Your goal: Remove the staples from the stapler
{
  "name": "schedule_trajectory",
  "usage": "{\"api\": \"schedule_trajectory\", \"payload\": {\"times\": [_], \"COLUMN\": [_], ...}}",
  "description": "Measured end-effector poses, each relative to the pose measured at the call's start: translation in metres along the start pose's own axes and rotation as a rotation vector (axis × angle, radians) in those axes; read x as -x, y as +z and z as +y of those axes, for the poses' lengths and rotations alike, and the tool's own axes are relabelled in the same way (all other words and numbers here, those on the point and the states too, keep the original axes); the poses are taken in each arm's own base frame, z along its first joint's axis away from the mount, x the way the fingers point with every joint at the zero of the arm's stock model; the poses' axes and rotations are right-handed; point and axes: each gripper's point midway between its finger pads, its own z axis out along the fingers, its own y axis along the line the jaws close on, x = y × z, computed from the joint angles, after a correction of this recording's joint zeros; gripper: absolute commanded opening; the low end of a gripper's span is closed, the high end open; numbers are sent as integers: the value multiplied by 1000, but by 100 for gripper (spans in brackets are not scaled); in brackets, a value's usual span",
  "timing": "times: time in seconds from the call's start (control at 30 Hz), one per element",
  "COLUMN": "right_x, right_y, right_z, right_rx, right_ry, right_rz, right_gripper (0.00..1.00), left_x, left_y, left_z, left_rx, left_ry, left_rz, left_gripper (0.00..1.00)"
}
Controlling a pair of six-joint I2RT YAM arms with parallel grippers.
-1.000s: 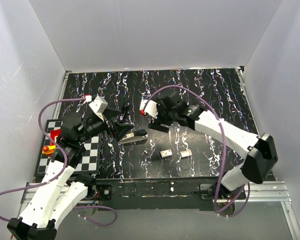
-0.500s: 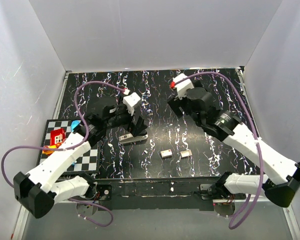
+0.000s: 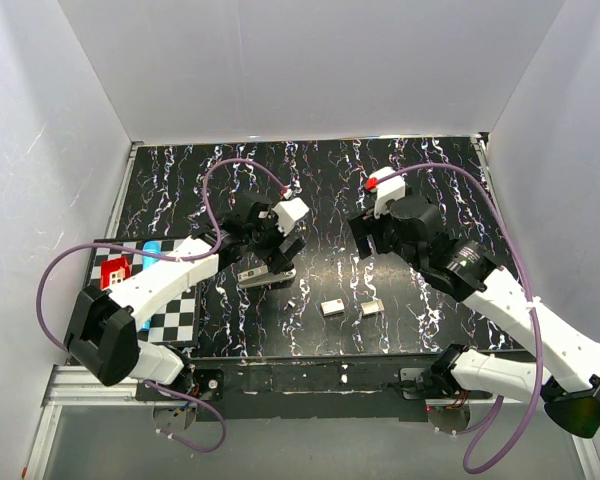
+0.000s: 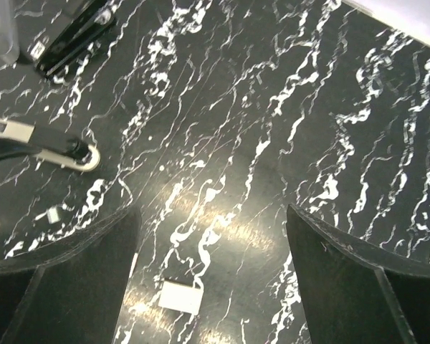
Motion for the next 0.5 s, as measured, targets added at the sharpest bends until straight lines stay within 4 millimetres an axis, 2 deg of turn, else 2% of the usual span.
{"api": "schedule_trajectory", "payload": {"times": [0.17,0.4,0.5], "right_x": [-19,-26,-29], "right_y": [4,8,9], "right_z": [15,30,34], "right_rx": [72,129,145], "right_ry": [15,26,26], "right_rz": [61,95,107], "right_gripper": [88,88,88], "left_x": [-14,-36,-39], "left_y": [13,30,34], "left_z": [1,-5,-6], "left_rx": [-8,-45,-52], "left_ry": [45,84,95], "left_rz": [54,114,125], "left_gripper": [98,96,95]}}
